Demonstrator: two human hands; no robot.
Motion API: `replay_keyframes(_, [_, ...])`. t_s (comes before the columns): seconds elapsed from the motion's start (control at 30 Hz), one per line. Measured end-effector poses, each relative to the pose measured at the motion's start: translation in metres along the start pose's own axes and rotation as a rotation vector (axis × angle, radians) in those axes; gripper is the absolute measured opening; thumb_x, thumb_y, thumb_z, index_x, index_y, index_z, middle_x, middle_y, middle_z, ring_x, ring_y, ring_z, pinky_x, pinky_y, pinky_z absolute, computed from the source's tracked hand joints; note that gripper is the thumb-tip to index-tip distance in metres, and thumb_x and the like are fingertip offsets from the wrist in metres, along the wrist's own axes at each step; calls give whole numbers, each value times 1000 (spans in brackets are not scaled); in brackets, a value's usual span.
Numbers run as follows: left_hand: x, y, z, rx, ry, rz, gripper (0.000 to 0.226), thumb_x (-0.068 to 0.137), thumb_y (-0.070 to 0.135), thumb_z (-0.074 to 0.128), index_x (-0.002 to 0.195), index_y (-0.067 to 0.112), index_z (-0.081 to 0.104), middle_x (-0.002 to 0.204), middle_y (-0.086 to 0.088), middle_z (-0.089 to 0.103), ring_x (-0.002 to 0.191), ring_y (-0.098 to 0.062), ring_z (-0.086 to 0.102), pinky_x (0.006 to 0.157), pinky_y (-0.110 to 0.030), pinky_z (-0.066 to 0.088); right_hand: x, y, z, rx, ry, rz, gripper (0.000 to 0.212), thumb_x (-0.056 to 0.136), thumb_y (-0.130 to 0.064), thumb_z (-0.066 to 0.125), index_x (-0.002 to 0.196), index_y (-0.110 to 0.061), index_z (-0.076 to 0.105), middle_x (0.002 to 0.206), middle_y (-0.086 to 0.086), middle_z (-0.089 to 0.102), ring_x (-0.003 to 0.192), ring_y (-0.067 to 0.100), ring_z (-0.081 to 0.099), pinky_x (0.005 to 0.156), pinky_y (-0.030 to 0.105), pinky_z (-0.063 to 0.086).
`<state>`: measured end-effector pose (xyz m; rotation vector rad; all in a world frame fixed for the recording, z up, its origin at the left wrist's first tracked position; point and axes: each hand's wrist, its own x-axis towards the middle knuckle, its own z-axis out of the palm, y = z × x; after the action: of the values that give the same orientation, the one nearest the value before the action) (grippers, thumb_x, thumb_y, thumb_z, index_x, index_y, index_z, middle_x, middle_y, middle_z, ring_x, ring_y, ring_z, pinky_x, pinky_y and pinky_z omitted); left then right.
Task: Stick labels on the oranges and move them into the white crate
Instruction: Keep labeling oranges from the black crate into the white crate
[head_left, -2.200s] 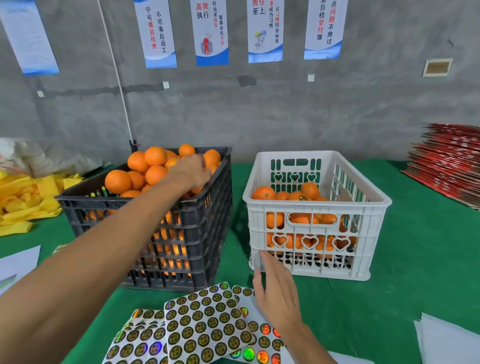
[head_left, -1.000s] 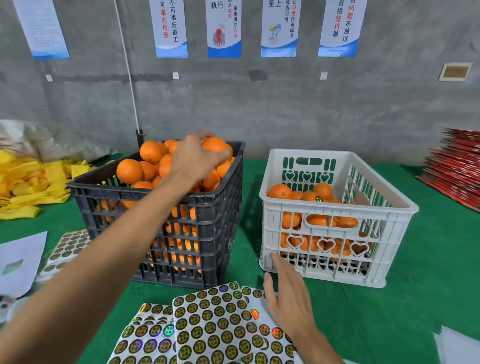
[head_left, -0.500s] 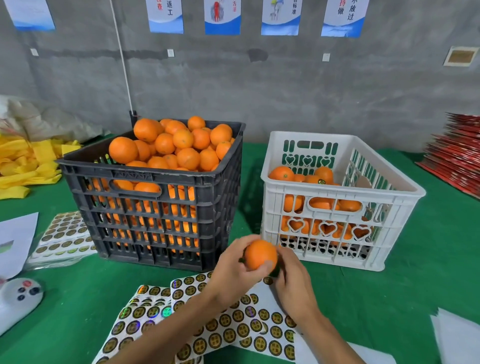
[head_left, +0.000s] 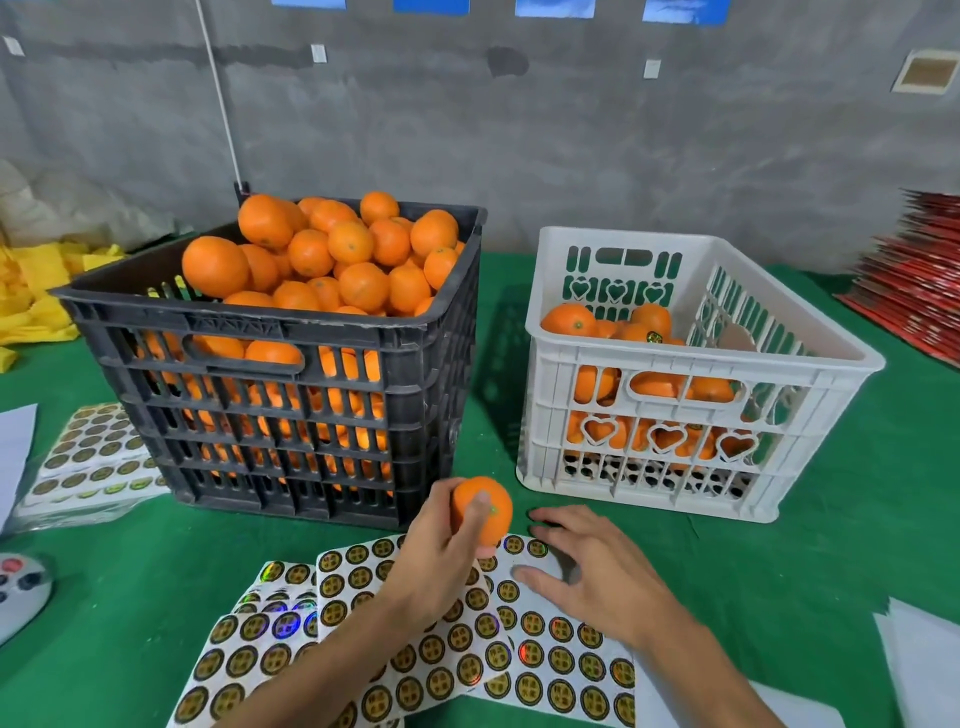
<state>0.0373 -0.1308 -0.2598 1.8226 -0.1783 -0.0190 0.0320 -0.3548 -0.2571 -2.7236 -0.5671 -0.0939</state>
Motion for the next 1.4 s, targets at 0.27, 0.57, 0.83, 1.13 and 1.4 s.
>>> replay_keyframes(0.27, [-4,-2,1,65,-3,45,55,89,86,39,129,49,45,125,16,60,110,-9,67,95,-37,58,-4,-6,-1,32,96,-3,54,96,-64,54,131,-26,70,144,-25,53,128,-5,42,109,19,33])
replay_keyframes(0.57, [-7,3,0,203,-45,47,66,89,86,29,138,44,37,128,16,55,112,-2,58,100,-33,49,-5,-13,5,167,223,70,20,100,-34,64,104,-25,81,120,-21,68,113,-2,51,103,30,45])
replay_keyframes(0.83, [-8,5,1,240,-101,66,76,89,87,30,149,41,30,140,17,47,119,7,52,101,-23,45,2,-41,-3,458,582,184,14,97,-32,66,99,-26,78,97,-23,68,99,4,63,87,27,53])
replay_keyframes(1.13, [-7,12,0,84,-55,77,70,95,72,40,153,35,34,144,9,50,127,-2,53,110,-30,46,-4,-50,-4,702,464,44,48,112,-44,28,120,-30,73,121,-20,67,125,5,57,101,12,39])
replay_keyframes(1.4, [19,100,1,-113,69,267,62,85,65,64,143,48,47,141,6,59,123,-6,63,104,-26,52,-1,-28,7,476,655,85,53,110,-41,23,120,-20,71,117,-14,67,117,2,59,101,30,48])
